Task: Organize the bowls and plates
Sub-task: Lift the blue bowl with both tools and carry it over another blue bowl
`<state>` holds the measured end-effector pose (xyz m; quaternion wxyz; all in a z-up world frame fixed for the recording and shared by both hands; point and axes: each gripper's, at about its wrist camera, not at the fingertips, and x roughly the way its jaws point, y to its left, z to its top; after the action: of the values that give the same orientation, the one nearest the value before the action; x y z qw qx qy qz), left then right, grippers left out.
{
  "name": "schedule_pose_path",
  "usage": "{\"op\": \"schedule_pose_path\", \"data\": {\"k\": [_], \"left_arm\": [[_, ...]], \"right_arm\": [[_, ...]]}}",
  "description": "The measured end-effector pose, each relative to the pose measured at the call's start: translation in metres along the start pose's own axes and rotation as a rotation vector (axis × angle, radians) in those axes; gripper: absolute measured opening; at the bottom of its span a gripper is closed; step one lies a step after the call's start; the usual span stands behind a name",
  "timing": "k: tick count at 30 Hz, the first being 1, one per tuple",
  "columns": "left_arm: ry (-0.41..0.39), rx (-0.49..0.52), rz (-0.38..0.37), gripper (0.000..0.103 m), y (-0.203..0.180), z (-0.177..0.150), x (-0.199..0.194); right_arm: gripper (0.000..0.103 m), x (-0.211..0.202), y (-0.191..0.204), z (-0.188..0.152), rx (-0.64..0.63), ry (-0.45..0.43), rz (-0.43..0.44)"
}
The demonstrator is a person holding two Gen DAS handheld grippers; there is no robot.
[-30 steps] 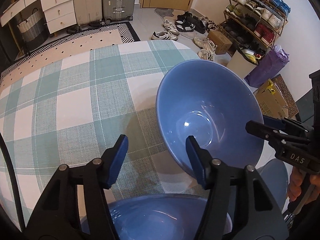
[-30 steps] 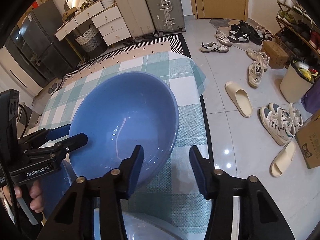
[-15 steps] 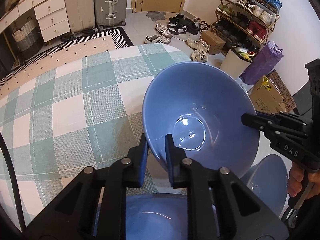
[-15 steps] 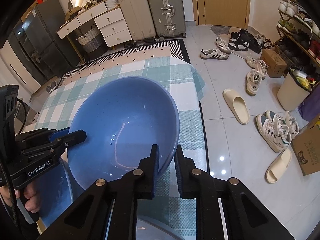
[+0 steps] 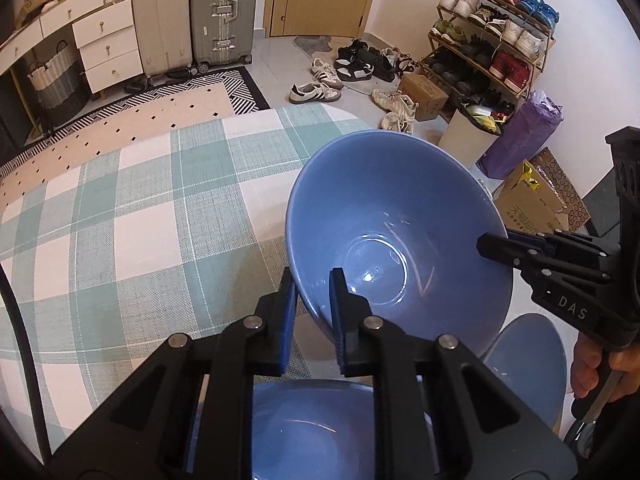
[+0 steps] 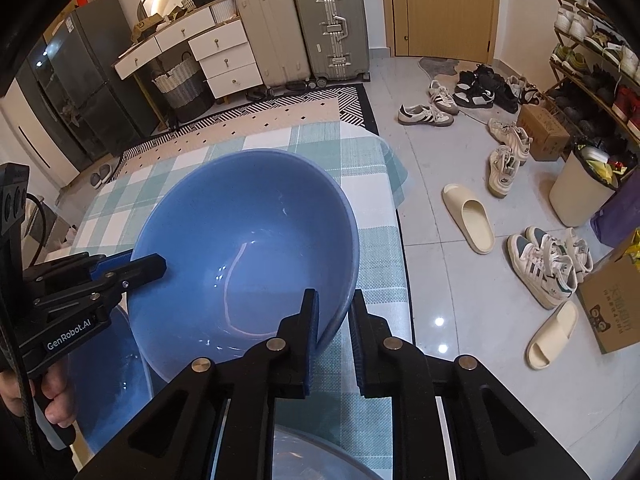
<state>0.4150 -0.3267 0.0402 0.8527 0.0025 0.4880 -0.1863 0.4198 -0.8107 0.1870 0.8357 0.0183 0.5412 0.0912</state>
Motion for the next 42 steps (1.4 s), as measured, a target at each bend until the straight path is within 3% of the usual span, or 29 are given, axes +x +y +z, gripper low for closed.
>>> {"op": "schedule_pose_path", "data": {"k": [24, 42], "left_arm": [[-0.129, 0.033, 0.017, 0.013, -0.027, -0.015, -0.111], [-0.196, 0.030, 0.032, 0.013, -0.044, -0.057, -0.208]], "right_arm": [[0.015, -0.086, 0.025, -0.015, -0.043, -0.114, -0.006], [0.015, -0.150, 0.057, -0.041, -0.091, -0.190, 0.027]]}}
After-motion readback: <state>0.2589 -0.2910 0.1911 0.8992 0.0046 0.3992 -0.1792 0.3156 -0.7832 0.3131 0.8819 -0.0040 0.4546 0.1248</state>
